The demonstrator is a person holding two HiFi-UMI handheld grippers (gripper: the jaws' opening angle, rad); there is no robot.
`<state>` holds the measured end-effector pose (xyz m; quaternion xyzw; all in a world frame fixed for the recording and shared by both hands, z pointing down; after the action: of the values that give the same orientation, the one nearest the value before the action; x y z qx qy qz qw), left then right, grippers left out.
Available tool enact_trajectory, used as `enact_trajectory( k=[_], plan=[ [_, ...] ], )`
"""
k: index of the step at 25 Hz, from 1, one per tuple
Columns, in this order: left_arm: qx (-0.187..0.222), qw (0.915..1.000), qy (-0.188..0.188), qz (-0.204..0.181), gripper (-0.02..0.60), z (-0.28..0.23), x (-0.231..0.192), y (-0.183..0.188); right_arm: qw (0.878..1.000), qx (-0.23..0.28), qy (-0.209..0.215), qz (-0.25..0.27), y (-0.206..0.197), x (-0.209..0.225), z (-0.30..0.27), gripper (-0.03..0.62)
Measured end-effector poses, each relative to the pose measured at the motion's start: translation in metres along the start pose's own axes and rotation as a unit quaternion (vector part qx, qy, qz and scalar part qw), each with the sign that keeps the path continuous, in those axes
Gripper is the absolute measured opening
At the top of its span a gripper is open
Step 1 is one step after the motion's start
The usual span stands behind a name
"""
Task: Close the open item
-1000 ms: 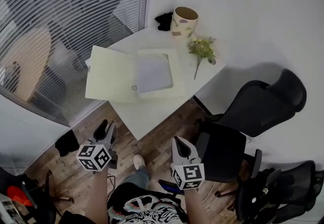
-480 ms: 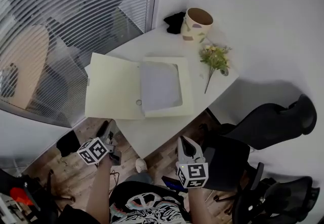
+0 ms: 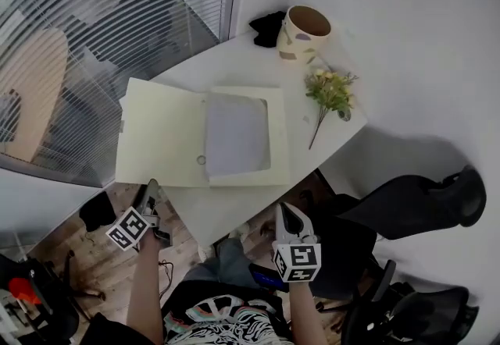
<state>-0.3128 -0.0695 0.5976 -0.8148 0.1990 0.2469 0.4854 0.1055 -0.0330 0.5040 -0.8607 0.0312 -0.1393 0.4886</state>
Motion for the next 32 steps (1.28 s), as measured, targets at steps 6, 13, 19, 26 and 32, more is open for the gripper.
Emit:
enact_trajectory(
  k=[6,13,19,26,32],
  plan=[
    [0.025,0.9993,0.016,0.023,0.25,-0.009,0.005,-0.008,1.0,-0.004,0.007,0.008,0.014,0.027,-0.017,-0.002],
    [0.043,0.9985,0.025,0.022,0.25,-0.024,0.014,-0.015,0.999,-0.036,-0.009,-0.037,0.003,0.065,-0.041,-0.002],
    [0.054,0.9971,0.049,-0.02,0.184,-0.018,0.019,-0.005,0.997,-0.051,0.002,-0.049,-0.002,0.073,-0.057,-0.002],
    [0.044,0.9918,0.078,-0.091,0.12,-0.02,0.033,0.002,0.997,-0.061,0.003,-0.053,-0.005,0.085,-0.068,-0.002],
    [0.044,0.9907,0.073,-0.106,0.08,-0.023,0.044,0.001,0.995,-0.076,0.015,-0.06,-0.011,0.089,-0.076,-0.002]
  ],
)
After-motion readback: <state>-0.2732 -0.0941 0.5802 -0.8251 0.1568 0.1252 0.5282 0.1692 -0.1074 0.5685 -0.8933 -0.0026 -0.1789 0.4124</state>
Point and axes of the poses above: the fingertips, and each gripper's own axes: z backward along the fingers, x to its right, y out of its top, the point moved 10 cm from there along z, backward along the fingers, and after that the axes turned 10 degrees about -z, right-handed, at the moved point
